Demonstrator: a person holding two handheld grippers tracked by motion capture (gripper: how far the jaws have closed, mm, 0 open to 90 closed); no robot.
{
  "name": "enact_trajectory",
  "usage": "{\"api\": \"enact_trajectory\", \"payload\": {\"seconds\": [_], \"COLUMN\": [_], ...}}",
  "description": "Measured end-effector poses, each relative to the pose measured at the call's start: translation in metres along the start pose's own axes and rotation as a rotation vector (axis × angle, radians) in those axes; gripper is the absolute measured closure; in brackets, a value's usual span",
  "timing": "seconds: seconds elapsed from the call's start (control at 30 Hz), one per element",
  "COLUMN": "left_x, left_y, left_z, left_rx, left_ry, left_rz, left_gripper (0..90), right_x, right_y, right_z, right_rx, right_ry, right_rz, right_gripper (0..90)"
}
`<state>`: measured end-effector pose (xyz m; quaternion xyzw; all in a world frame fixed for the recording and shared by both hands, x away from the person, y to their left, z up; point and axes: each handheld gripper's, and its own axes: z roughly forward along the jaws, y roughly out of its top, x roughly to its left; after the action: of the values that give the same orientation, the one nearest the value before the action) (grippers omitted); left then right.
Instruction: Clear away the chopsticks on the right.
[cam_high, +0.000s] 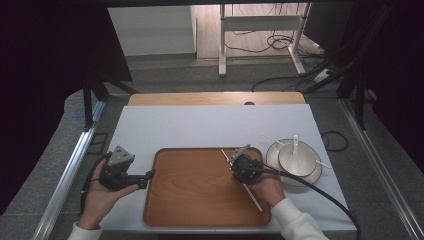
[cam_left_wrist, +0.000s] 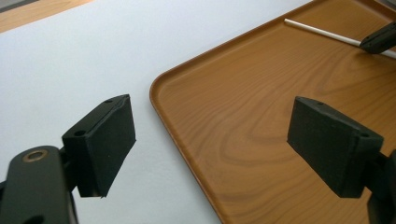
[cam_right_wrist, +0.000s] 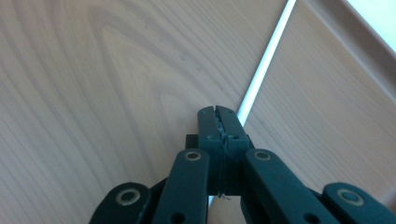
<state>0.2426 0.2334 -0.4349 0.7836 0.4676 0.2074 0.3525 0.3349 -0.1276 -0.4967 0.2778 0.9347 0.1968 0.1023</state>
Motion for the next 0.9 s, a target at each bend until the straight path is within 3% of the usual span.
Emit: {"api": "enact_trajectory", "payload": {"seconds": [0.2, 0.4, 0.9], "left_x": [0.001, 0.001, 0.001], "left_y": [0.000, 0.000, 0.000], "left_z": [0.000, -0.001, -0.001], "left_rx": [0.000, -0.002, -0.001], "left_ry": [0.001, 0.001, 0.002], "left_rz": [-0.002, -0.001, -0.002], "left_gripper": [14.6, 14.7, 14.7], "right_x": [-0.004, -0.005, -0.007], "right_y": [-0.007, -0.012, -0.025], "right_z": [-0.002, -0.005, -0.012], "right_rx": [0.010, 0.007, 0.028], "right_ry": [-0.027, -0.020, -0.060], "right_rz": [0.017, 0.041, 0.054], "right_gripper": [89.8, 89.8, 89.8]}}
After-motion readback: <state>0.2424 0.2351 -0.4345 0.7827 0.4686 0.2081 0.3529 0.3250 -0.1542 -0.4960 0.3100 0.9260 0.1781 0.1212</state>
